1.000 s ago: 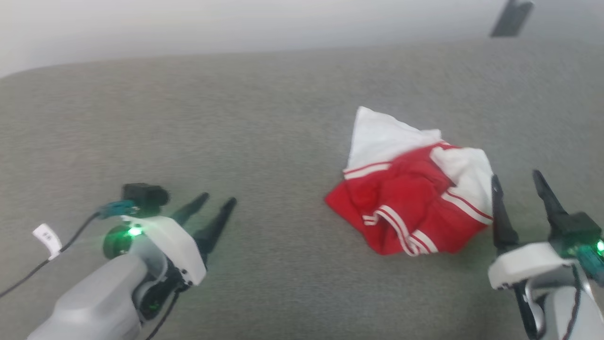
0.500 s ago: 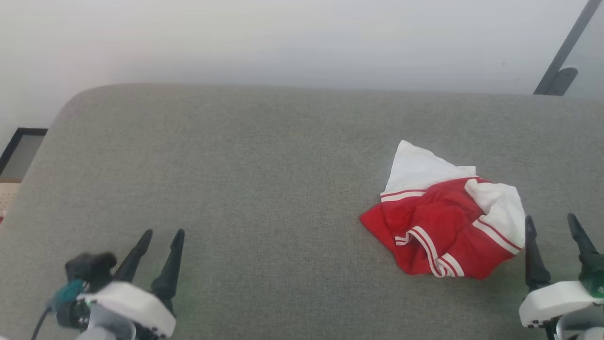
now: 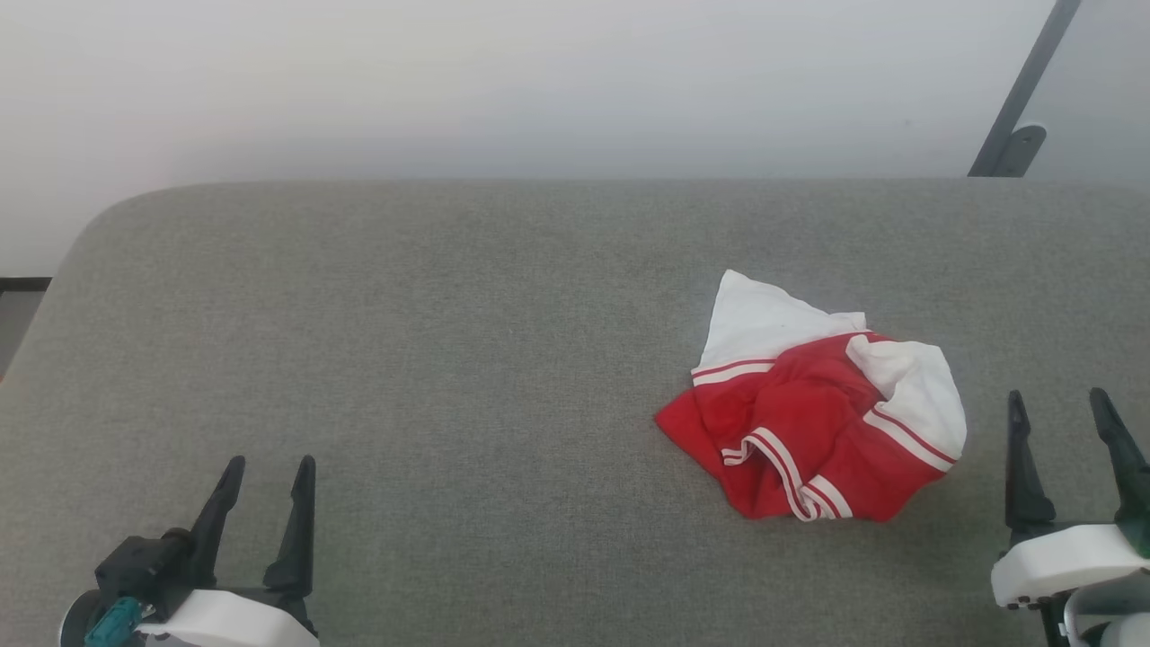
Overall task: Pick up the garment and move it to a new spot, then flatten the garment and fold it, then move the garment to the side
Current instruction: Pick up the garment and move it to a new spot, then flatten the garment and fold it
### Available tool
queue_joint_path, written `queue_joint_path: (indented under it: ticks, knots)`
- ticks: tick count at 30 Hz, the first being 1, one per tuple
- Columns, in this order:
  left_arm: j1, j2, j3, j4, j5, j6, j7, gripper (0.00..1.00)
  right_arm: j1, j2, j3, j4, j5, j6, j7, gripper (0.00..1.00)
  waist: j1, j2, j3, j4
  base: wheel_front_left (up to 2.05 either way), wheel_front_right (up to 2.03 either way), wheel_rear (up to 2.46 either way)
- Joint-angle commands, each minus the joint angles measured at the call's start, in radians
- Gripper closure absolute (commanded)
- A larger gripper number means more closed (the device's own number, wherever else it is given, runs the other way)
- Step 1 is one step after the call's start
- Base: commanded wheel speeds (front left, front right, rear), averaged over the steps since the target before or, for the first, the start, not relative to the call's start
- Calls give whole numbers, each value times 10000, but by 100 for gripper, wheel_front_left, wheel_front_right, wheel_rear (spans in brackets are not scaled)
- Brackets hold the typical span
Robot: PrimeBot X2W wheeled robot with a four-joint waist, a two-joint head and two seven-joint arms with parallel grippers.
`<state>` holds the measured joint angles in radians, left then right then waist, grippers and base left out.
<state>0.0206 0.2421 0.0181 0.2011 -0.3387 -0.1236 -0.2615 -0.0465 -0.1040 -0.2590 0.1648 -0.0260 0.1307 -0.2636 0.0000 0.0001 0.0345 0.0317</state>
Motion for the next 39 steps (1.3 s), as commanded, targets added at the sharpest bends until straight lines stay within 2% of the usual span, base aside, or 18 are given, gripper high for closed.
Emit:
queue_joint_path:
  ticks: [1,6,14,18,22,24,25,26,29,33,36,39]
  knots:
    - [93,-50,107,34,182,-48,-50,0,14,52,24,-9,79,1,-14,0,0,-1,35,-40,0,0,0]
    - [27,-179,213,11,293,-68,-50,0,-50,113,1,-18,81,1,-14,0,0,-1,130,-100,0,0,0]
    - [-250,69,-234,-224,143,-76,-50,0,-242,200,78,-69,83,1,-14,0,0,-1,370,-239,0,0,0]
    - [-1121,536,-904,-204,16,-77,-51,0,-520,288,196,-211,161,1,-14,0,0,-1,789,-551,0,0,0]
    - [-2899,1300,-2414,345,-557,-75,230,0,-934,412,369,-292,280,1,-14,0,0,-1,1385,-1172,0,0,0]
    - [-4022,1740,-3228,745,-1118,-69,971,0,-1119,464,475,-346,359,1,-14,0,0,-1,1798,-1559,0,0,0]
    - [-4022,1740,-3228,745,-1118,-69,971,0,-1119,464,475,-346,359,1,-14,0,0,-1,1798,-1559,0,0,0]
    - [-4631,2002,-3791,873,-1380,-69,1444,0,-1209,480,510,-359,418,1,-12,0,0,-1,2028,-1762,0,0,0]
    - [-6426,2368,-5370,1382,-2852,-73,3412,0,-1398,524,431,-277,593,1,-14,0,0,-1,2569,-2270,0,0,0]
    - [-8517,2760,-6995,1897,-4831,-62,5949,0,-1654,543,476,-36,1115,1,-14,0,0,-1,3157,-2995,0,0,0]
    - [-9793,3019,-7660,2482,-5971,-59,7644,0,-1821,542,602,108,1522,1,-14,0,0,-1,3538,-3546,0,0,0]
    - [-10785,3064,-8054,3042,-6750,-60,8793,0,-2002,543,746,163,1925,1,-12,0,0,-1,3960,-4063,0,0,0]
